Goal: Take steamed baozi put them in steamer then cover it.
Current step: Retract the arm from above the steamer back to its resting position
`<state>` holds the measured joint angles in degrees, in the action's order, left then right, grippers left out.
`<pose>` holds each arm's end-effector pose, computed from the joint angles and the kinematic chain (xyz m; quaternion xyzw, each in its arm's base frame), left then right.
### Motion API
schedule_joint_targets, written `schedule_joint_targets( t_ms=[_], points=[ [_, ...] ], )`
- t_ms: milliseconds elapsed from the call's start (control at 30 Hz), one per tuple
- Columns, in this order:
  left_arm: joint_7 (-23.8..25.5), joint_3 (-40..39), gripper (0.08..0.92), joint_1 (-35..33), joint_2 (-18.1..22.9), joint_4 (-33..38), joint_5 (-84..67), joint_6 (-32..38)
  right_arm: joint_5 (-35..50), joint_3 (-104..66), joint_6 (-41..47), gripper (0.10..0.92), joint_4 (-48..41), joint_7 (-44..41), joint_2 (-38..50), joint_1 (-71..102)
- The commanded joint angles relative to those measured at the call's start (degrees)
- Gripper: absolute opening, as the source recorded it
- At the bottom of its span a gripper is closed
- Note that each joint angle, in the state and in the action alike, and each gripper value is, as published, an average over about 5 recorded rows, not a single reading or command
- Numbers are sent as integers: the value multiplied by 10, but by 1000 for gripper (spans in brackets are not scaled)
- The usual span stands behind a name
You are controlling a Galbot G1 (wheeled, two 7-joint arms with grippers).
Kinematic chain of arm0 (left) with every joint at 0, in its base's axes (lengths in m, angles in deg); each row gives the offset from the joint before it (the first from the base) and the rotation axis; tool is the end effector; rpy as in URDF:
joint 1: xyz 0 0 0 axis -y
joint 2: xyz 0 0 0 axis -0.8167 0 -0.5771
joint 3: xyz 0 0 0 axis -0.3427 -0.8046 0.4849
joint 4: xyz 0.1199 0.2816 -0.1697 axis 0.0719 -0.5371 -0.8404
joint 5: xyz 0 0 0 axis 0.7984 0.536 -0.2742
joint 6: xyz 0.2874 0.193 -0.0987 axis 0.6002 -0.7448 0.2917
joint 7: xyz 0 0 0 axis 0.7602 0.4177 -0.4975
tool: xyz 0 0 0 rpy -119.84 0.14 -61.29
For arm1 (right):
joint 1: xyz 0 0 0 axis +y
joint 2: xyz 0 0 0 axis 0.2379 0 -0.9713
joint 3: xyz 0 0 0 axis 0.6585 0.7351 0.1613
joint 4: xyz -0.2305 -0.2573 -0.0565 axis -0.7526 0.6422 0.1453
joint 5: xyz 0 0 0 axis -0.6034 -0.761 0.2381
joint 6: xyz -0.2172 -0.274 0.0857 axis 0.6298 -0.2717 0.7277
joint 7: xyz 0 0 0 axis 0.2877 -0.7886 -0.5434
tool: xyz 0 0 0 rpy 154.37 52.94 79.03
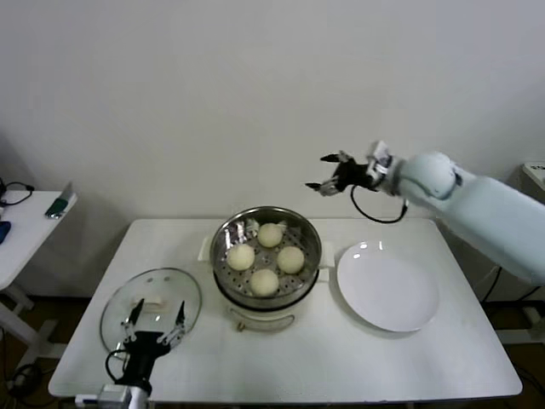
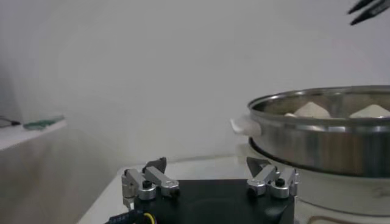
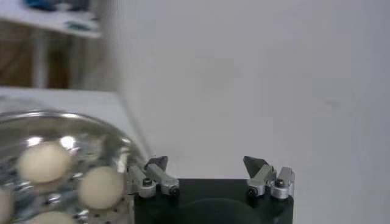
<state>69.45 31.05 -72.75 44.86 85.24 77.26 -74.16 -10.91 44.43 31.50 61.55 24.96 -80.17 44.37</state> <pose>0.1452 0.0590 -0.3285 0.0078 -0.9946 -0.0802 0.0652 0.5012 -0.1088 -0.1081 0.3452 -0.9044 0.2306 0.0985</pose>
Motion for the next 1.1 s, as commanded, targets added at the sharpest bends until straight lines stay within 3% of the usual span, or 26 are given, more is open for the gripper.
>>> schedule_joint_targets(
  t_ms=[33,233,500,733,933,1100],
  points=[
    [-31,4,823,17,-13,6,95,-15,-82,-581,-148,823,44,95,39,612],
    [-72,20,823,15,-28,14,193,-40,-93,-675,-236,823,40,66,-28,768],
    [-143,58,823,6,-76,-22,518,17,-103,-691,-280,823,47,66,-110,863],
    [-257,52,823,15,-100,-162,718,15,-128,-666,-325,823,51,65,-165,880],
    [-292,46,823,54,-100,-274,774,20,-153,-663,-356,823,86,65,-203,889],
    [-289,39,823,82,-95,-311,780,25,-157,-666,-360,823,100,67,-214,895]
  ],
)
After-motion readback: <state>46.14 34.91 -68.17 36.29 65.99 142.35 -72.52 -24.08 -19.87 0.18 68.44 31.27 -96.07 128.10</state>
